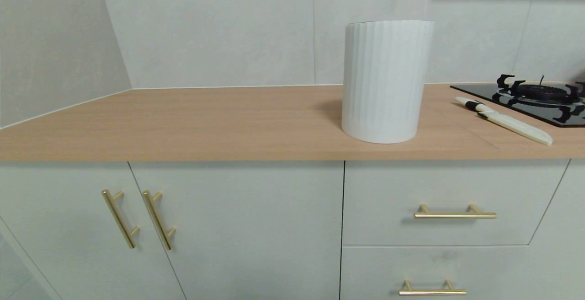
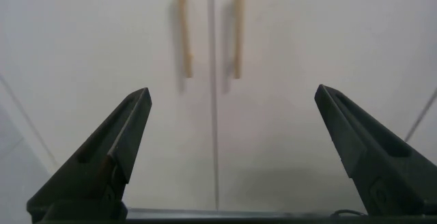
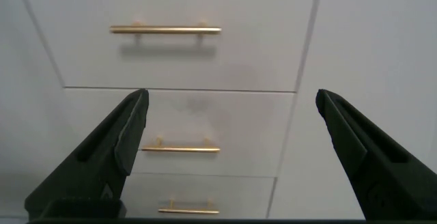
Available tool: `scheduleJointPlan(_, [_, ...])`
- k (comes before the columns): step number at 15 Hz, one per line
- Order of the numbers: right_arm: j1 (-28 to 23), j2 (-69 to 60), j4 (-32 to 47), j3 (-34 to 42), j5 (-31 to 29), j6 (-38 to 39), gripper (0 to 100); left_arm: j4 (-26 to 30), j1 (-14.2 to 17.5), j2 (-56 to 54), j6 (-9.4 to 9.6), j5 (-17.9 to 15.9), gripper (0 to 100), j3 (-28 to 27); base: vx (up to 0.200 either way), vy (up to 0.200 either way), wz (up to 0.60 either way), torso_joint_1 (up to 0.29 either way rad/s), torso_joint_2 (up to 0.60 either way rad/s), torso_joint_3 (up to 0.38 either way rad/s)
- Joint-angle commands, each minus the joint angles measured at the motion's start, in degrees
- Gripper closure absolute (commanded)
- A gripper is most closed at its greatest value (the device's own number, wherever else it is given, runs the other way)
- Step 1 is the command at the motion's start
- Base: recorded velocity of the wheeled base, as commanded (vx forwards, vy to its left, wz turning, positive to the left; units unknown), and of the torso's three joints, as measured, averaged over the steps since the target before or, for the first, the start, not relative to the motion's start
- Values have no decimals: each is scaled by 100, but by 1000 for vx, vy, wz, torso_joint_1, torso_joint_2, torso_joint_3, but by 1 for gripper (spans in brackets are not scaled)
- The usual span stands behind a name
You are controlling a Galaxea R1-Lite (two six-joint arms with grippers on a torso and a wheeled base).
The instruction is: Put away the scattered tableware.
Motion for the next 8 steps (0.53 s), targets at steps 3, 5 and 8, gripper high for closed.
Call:
scheduleJointPlan(3, [-4, 9, 1, 0, 1, -4, 0, 2, -5, 2, 4, 2, 0, 0, 0, -200, 0, 2, -1, 6])
scheduleJointPlan(5, [-4, 9, -7, 0, 1, -4, 0, 2, -5, 2, -5, 2, 0, 0, 0, -200, 0, -2, 0, -2])
scheduleJointPlan(8, [-4, 9, 1, 0, 1, -4, 0, 2, -5, 2, -5, 2, 0, 0, 0, -67, 0, -1, 1, -1])
